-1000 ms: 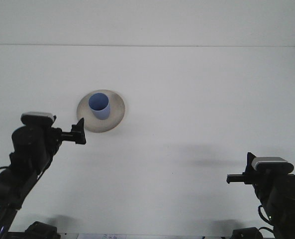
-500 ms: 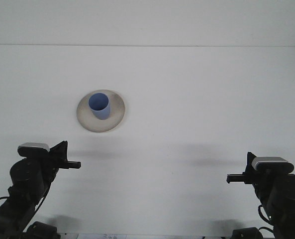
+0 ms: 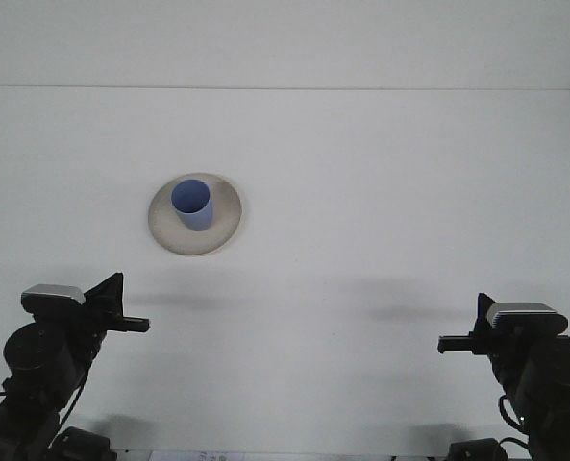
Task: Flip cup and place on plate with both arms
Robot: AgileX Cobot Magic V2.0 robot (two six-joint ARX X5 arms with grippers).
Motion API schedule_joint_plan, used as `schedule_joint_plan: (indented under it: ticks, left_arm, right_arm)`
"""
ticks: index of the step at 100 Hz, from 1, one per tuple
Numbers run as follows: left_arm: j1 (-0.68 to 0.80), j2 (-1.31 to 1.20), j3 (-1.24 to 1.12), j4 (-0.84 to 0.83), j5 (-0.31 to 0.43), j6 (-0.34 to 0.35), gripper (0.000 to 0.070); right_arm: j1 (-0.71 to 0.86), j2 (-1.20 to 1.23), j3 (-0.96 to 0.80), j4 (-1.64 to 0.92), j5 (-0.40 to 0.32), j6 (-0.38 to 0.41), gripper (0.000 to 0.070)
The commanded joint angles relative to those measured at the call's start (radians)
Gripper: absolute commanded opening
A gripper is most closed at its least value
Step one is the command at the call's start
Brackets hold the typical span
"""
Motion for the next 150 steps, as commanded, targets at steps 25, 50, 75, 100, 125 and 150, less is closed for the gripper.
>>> schedule_joint_plan:
  ticks: [25,50,75,100,125,150]
  left_arm:
    - [-0.002,-0.068,-0.001,0.047,-0.007,0.030,0.0012]
    - [0.060,-0.194,-0.211,0.250,0.002,0.027,0.0012]
    - [0.114,-0.375,-0.468,0.363,0.005,0.053,0.0012]
    - [0.114,-0.483,-0.598,0.396,0.043,0.074,0.0012]
    - [0.114,-0.483,-0.649,0.442,0.043,0.069,0.0012]
    - [0.114,-0.483,-0.650,0.490,0.043,0.035,0.0012]
  right_arm:
    - [0.002,0.003,0.010,0.014,0.000,0.010,0.0000]
    - [0.002,0.003,0.010,0.016,0.000,0.010,0.0000]
    - [0.002,0.003,0.010,0.016,0.000,0.010,0.0000]
    - [0.002,0.003,0.010,0.016,0.000,0.010,0.0000]
    - [0.002,0.002,0.011,0.017,0.000,0.010,0.0000]
    - [0.002,0.002,0.011,0.017,0.000,0.010,0.0000]
